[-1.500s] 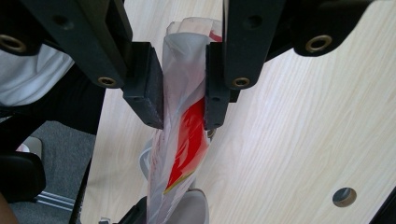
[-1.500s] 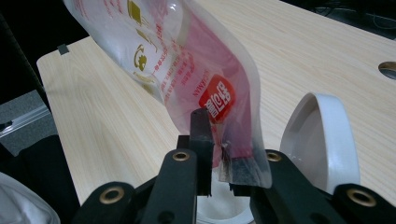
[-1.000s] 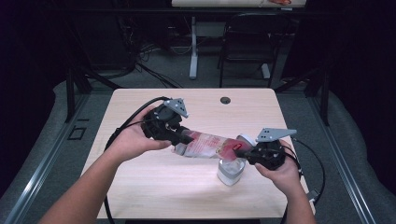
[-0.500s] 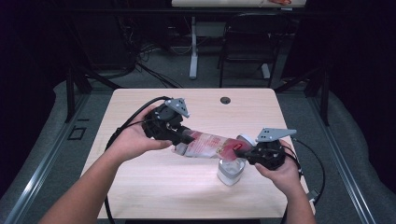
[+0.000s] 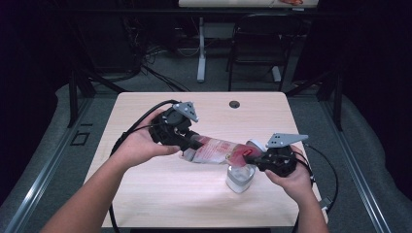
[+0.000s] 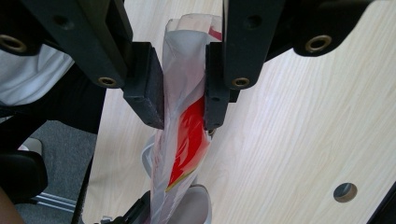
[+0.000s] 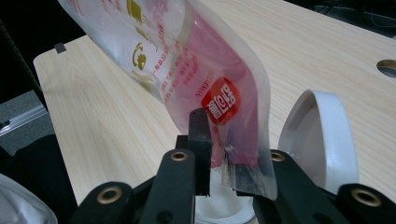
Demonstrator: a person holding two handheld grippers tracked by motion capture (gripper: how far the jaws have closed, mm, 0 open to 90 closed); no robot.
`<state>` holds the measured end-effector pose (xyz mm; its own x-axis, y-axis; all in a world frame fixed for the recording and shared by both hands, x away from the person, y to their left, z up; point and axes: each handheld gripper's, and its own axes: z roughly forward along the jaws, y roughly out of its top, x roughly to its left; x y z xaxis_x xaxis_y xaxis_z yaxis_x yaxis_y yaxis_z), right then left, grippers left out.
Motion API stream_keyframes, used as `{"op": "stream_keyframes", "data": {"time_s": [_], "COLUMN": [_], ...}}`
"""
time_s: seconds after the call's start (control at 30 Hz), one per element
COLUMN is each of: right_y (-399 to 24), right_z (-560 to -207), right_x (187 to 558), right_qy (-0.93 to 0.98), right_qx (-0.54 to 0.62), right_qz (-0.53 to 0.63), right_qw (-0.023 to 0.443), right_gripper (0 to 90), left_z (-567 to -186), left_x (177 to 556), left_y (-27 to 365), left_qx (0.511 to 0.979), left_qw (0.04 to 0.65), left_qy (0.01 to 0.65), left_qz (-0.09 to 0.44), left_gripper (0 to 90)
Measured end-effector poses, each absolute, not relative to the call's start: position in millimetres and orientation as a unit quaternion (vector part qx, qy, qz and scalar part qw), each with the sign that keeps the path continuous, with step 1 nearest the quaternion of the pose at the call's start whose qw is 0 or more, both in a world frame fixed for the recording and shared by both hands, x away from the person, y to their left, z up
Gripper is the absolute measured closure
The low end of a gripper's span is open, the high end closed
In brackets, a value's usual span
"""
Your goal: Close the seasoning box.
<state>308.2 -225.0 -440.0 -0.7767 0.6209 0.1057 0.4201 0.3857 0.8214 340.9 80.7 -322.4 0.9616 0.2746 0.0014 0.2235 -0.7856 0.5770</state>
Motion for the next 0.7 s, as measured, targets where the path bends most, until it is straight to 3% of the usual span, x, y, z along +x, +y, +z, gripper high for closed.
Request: {"op": "stream_keyframes", "data": {"time_s": [0.7], "right_y": [-224.7], "right_z": [-440.5], "right_x": [308.3], "right_qy": [0.825], "right_qx": [0.316], "right_qz": [0.455], "right_qw": [0.111], "right_gripper": [81.0], "left_z": [-321.6], "left_x": [340.7], "left_y": [78.9], "left_qx": [0.944], "left_qw": [0.298], "left_qy": [0.133], "left_qz": [0.041], "left_gripper": [71.0]}}
